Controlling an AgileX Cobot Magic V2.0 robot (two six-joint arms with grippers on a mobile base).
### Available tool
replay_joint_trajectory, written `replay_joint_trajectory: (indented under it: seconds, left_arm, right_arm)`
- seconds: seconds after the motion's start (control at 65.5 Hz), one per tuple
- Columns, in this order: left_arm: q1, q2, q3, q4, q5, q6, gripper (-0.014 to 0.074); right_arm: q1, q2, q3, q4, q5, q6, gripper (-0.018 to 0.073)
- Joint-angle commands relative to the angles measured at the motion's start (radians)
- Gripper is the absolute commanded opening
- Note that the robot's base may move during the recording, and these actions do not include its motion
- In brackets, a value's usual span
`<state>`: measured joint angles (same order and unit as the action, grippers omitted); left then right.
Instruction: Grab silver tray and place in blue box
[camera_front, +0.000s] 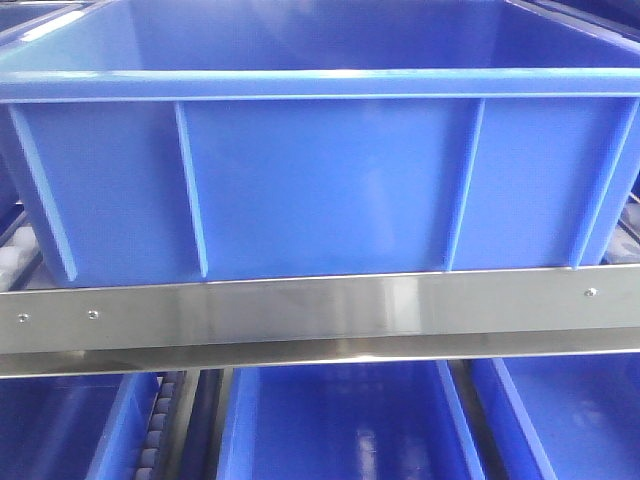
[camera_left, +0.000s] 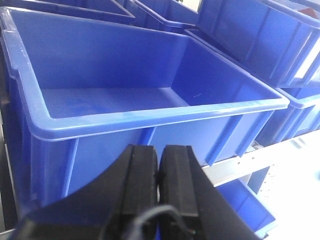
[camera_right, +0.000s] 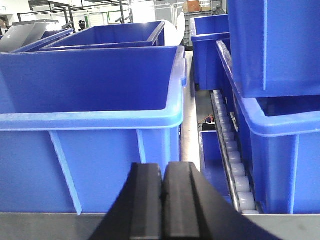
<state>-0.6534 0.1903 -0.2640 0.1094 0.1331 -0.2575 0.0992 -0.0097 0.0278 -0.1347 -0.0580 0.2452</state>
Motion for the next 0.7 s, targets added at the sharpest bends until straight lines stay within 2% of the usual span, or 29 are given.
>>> replay_joint_trajectory:
  seconds: [0.0,0.687]
  left_arm:
    - [-0.005,0.007,-0.029,-0.007,-0.085,-0.002,-0.0006]
    - [-0.003,0.007,-0.029,-0.022,-0.095,-0.005,-0.0006]
  right_arm:
    - [-0.009,-0.022,-0.018,-0.008,-0.080,-0.014,0.0052]
    - [-0.009,-0.022,-0.018,0.004,-0.069,-0.014,0.0052]
